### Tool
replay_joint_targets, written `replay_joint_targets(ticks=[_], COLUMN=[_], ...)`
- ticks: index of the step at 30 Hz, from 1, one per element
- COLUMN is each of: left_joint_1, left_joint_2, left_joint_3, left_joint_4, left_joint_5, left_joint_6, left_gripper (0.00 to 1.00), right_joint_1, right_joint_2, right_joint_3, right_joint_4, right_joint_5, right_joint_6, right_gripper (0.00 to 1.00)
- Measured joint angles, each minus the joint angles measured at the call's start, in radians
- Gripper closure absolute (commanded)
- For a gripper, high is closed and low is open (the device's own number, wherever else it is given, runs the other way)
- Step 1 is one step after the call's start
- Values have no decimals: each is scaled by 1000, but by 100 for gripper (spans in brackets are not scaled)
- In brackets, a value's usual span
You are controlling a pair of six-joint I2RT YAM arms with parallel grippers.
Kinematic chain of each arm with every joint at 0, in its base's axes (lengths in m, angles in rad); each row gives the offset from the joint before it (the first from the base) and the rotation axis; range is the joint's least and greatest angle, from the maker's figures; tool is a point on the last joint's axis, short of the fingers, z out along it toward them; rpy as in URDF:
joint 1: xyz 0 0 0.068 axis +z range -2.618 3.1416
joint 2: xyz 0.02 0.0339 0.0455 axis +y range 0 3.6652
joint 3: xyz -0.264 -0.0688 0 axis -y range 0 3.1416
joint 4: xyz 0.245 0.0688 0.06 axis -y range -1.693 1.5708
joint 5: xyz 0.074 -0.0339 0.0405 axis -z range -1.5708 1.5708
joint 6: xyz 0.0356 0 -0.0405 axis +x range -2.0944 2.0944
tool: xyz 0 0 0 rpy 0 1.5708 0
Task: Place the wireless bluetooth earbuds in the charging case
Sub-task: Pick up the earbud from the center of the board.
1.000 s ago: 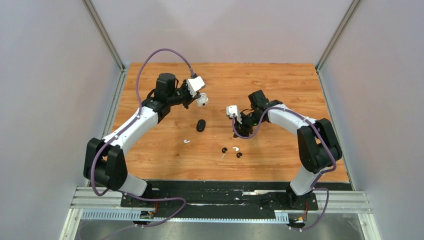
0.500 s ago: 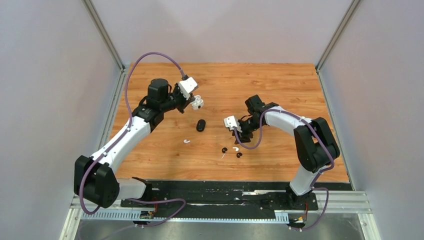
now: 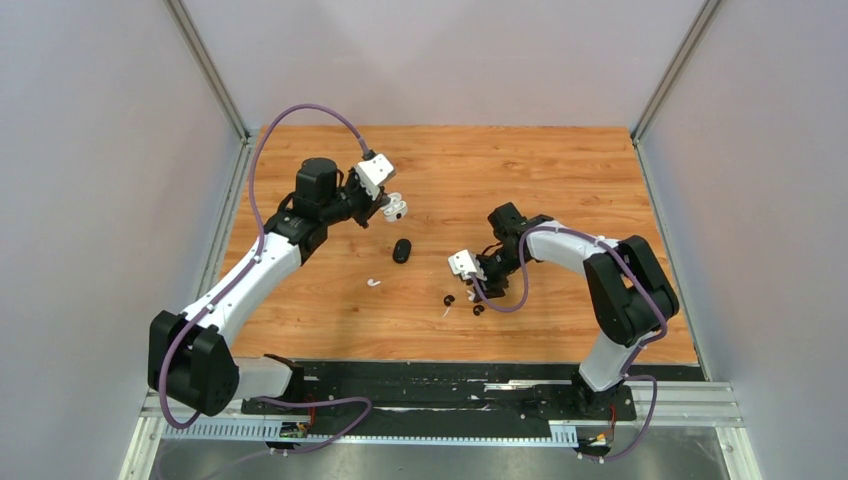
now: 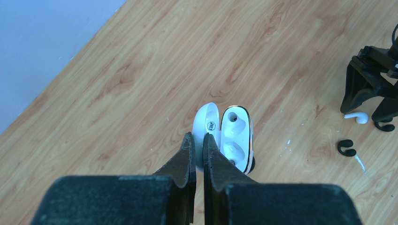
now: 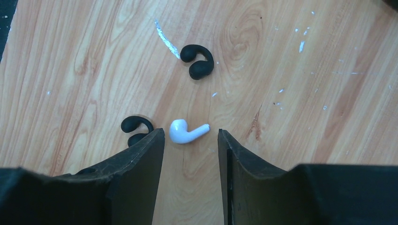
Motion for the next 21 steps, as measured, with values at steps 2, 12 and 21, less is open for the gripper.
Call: replay_joint_targets(ticks=[2, 12, 21], left_joint_1=[0, 0, 0], left_joint_2=[0, 0, 1], left_joint_3=[0, 0, 0], left_joint_4=[0, -1, -1], left_joint_5=[0, 4, 9], left_joint_6=[-3, -11, -25], left_gripper=[100, 100, 100], right_joint_1=[3, 14, 21], right_joint_2=[0, 0, -16], right_joint_3=[-3, -15, -40], right_joint_4=[-2, 0, 25], right_joint_5=[0, 0, 0], right_joint_6=[-7, -10, -10], right_gripper=[54, 55, 58])
